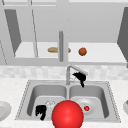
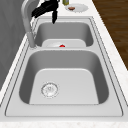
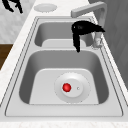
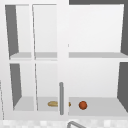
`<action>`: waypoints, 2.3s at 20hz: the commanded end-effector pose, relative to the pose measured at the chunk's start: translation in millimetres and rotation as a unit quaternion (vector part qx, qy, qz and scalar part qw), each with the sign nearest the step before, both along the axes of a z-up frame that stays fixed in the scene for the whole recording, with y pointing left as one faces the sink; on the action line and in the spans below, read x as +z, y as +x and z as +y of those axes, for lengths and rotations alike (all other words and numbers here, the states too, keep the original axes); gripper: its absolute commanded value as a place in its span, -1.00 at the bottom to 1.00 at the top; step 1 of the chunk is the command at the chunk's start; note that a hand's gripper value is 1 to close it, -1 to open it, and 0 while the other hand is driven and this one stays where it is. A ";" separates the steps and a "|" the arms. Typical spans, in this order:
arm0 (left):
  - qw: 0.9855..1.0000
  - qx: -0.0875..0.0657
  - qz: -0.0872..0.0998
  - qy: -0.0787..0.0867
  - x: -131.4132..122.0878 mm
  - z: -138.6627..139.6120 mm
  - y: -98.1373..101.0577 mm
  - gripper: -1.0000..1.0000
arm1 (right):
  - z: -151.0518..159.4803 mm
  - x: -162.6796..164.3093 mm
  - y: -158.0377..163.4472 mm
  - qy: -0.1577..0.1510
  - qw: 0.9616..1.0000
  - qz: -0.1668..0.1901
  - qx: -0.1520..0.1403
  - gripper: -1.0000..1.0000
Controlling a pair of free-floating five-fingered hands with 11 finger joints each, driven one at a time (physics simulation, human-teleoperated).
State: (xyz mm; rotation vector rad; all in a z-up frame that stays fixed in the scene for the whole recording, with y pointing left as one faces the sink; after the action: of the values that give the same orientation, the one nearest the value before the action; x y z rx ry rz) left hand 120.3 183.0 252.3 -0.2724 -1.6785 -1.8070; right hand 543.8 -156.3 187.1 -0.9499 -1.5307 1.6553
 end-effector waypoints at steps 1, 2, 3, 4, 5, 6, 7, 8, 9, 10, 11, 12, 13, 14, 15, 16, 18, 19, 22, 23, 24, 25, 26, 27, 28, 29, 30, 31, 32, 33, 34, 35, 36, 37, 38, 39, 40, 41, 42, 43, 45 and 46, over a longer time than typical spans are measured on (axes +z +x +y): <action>1.000 0.000 0.000 0.000 0.0 0.0 0.0 0.00 | 0.7 -15.9 28.4 -0.004 0.999 0.036 -0.001 -1.00; 1.000 0.000 0.000 0.000 0.0 0.0 0.0 0.00 | 1.1 -19.7 35.6 -0.005 0.999 0.040 -0.001 -1.00; 1.000 0.000 0.000 0.000 0.0 0.0 0.0 0.00 | 1.5 -23.6 41.6 -0.008 0.999 0.047 -0.001 -1.00; 1.000 0.000 0.000 0.000 0.0 0.0 0.0 0.00 | 1.8 -27.6 48.8 -0.008 0.999 0.052 -0.001 -1.00; 1.000 0.000 0.000 0.000 0.0 0.0 0.0 0.00 | 2.0 -31.5 56.0 -0.010 0.998 0.058 -0.001 -1.00; 1.000 0.000 0.000 0.000 0.0 0.0 0.0 0.00 | 1.6 -34.8 63.4 -0.012 0.998 0.062 -0.002 -1.00; 1.000 0.000 0.000 0.000 0.0 0.0 0.0 0.00 | 1.6 -38.6 70.7 -0.013 0.998 0.068 -0.002 -1.00; 1.000 0.000 0.000 0.000 0.0 0.0 0.0 0.00 | 1.6 -42.7 77.7 -0.014 0.997 0.075 -0.003 -1.00; 1.000 0.000 0.000 0.000 0.0 0.0 0.0 0.00 | 1.8 -46.8 84.7 -0.015 0.997 0.082 -0.004 -1.00; 1.000 0.000 0.000 0.000 0.0 0.0 0.0 0.00 | 1.6 -50.7 91.9 -0.016 0.996 0.088 -0.004 -1.00; 1.000 0.000 0.000 0.000 0.0 0.0 0.0 0.00 | 1.8 -54.9 99.4 -0.016 0.995 0.094 -0.005 -1.00; 1.000 0.000 0.000 0.000 0.0 0.0 0.0 0.00 | 2.1 -59.6 106.8 -0.017 0.995 0.101 -0.006 -1.00; 1.000 0.000 0.000 0.000 0.0 0.0 0.0 0.00 | 1.4 -63.4 113.6 -0.015 0.994 0.105 -0.007 -1.00; 1.000 0.000 0.000 0.000 0.0 0.0 0.0 0.00 | -0.3 -66.1 121.0 -0.006 0.994 0.109 -0.008 -1.00; 1.000 0.000 0.000 0.000 0.0 0.0 0.0 0.00 | -2.6 -67.0 128.4 0.012 0.994 0.110 -0.009 -1.00; 1.000 0.000 0.000 0.000 0.0 0.0 0.0 0.00 | -2.7 -67.6 133.1 0.018 0.994 0.107 -0.009 -1.00; 1.000 0.000 0.000 0.000 0.0 0.0 0.0 0.00 | -0.2 -69.2 131.1 0.017 0.994 0.103 -0.015 -1.00; 1.000 0.000 0.000 0.000 0.0 0.0 0.0 0.00 | 2.3 -70.7 129.8 0.015 0.995 0.100 -0.019 -1.00; 1.000 0.000 0.000 0.000 0.0 0.0 0.0 0.00 | 9.6 -72.5 126.7 0.015 0.995 0.089 -0.033 -1.00; 1.000 0.000 0.000 0.000 0.0 0.0 0.0 0.00 | 13.2 -72.2 124.6 0.015 0.995 0.087 -0.039 -1.00; 1.000 0.000 0.000 0.000 0.0 0.0 0.0 0.00 | 15.7 -71.6 122.5 0.015 0.995 0.086 -0.044 -1.00; 1.000 0.000 0.000 0.000 0.0 0.0 0.0 0.00 | 19.5 -70.6 119.4 0.015 0.995 0.087 -0.050 -1.00; 1.000 0.000 0.000 0.000 0.0 0.0 0.0 0.00 | 21.6 -70.1 117.5 0.014 0.995 0.088 -0.055 -1.00; 1.000 0.000 0.000 0.000 0.0 0.0 0.0 0.00 | 23.4 -69.2 115.8 0.012 0.994 0.090 -0.059 -1.00; 1.000 0.000 0.000 0.000 0.0 0.0 0.0 0.00 | 25.1 -68.5 114.5 0.012 0.994 0.092 -0.063 -1.00; 1.000 0.000 0.000 0.000 0.0 0.0 0.0 0.00 | 26.7 -67.9 113.2 0.012 0.993 0.092 -0.067 -1.00; 1.000 0.000 0.000 0.000 0.0 0.0 0.0 0.00 | 28.0 -67.6 112.5 0.012 0.993 0.093 -0.071 -1.00; 1.000 0.000 0.000 0.000 0.0 0.0 0.0 0.00 | 29.2 -67.5 111.6 0.012 0.993 0.094 -0.074 -1.00; 1.000 0.000 0.000 0.000 0.0 0.0 0.0 0.00 | 30.2 -67.1 111.4 0.012 0.992 0.094 -0.077 -1.00; 1.000 0.000 0.000 0.000 0.0 0.0 0.0 0.00 | 31.3 -66.4 110.6 0.011 0.992 0.095 -0.081 -1.00; 1.000 0.000 0.000 0.000 0.0 0.0 0.0 0.00 | 32.6 -66.3 110.0 0.011 0.992 0.095 -0.084 -1.00; 1.000 0.000 0.000 0.000 0.0 0.0 0.0 0.00 | 33.5 -66.4 109.6 0.012 0.992 0.095 -0.087 1.00; 1.000 0.000 0.000 0.000 0.0 0.0 0.0 0.00 | 35.5 -66.1 110.6 0.007 0.992 0.093 -0.087 1.00; 1.000 0.000 0.000 0.000 0.0 0.0 0.0 0.00 | 37.6 -66.1 113.1 0.010 0.991 0.095 -0.089 1.00; 1.000 0.000 0.000 0.000 0.0 0.0 0.0 0.00 | 39.7 -66.0 115.9 0.012 0.991 0.096 -0.091 1.00; 1.000 0.000 0.000 0.000 0.0 0.0 0.0 0.00 | 41.9 -65.8 118.5 0.014 0.991 0.098 -0.092 1.00; 1.000 0.000 0.000 0.000 0.0 0.0 0.0 0.00 | 44.1 -65.8 121.3 0.016 0.991 0.099 -0.093 1.00; 1.000 0.000 0.000 0.000 0.0 0.0 0.0 0.00 | 46.4 -65.7 124.1 0.017 0.990 0.100 -0.094 1.00; 1.000 0.000 0.000 0.000 0.0 0.0 0.0 0.00 | 48.6 -65.5 127.3 0.017 0.990 0.101 -0.095 1.00; 1.000 0.000 0.000 0.000 0.0 0.0 0.0 0.00 | 50.9 -65.1 130.7 0.017 0.990 0.103 -0.096 1.00; 1.000 0.000 0.000 0.000 0.0 0.0 0.0 0.00 | 51.5 -64.2 136.7 -0.009 0.988 0.130 -0.088 1.00; 1.000 0.000 0.000 0.000 0.0 0.0 0.0 0.00 | 48.5 -66.5 139.7 -0.013 0.986 0.139 -0.089 1.00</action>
State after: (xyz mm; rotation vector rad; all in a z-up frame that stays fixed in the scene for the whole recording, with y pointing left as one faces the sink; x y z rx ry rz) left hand 120.3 183.0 252.3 -0.2724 -1.6785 -1.8070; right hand 667.4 -120.9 136.5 -0.8329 -1.2916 1.5706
